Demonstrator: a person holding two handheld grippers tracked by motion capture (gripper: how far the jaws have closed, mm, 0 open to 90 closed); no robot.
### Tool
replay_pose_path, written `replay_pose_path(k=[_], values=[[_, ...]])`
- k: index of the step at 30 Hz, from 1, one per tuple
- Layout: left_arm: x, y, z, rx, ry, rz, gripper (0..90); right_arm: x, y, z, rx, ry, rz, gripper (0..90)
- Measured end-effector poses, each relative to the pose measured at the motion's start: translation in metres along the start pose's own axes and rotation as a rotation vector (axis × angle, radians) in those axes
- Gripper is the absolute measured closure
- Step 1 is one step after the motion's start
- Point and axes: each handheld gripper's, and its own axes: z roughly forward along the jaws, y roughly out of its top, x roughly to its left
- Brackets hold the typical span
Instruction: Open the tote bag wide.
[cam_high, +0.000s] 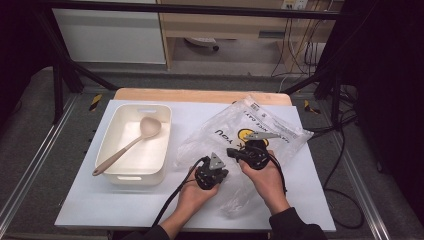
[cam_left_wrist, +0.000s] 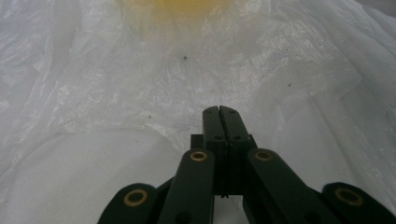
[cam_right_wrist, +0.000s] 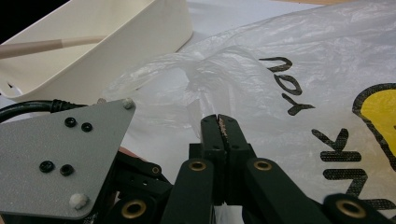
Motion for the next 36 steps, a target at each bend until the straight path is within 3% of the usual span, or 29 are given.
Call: replay_pose_path(k=[10,28,36], values=[[-0.001,0.0,0.0,0.005,0.01,0.013,90.0,-0.011,0.003,-0.001,-0.01,-0.019,0.017,90.0],[0.003,-0.001,-0.001,0.014,-0.023,0.016,90.0,-0.038,0.031,-0.021,-0.042,-0.087,0.011,90.0],[0.005,-0.001,-0.002,0.02,-0.037,0.014,90.0,-0.035,0.038,-0.033,-0.067,-0.084,0.004,90.0]])
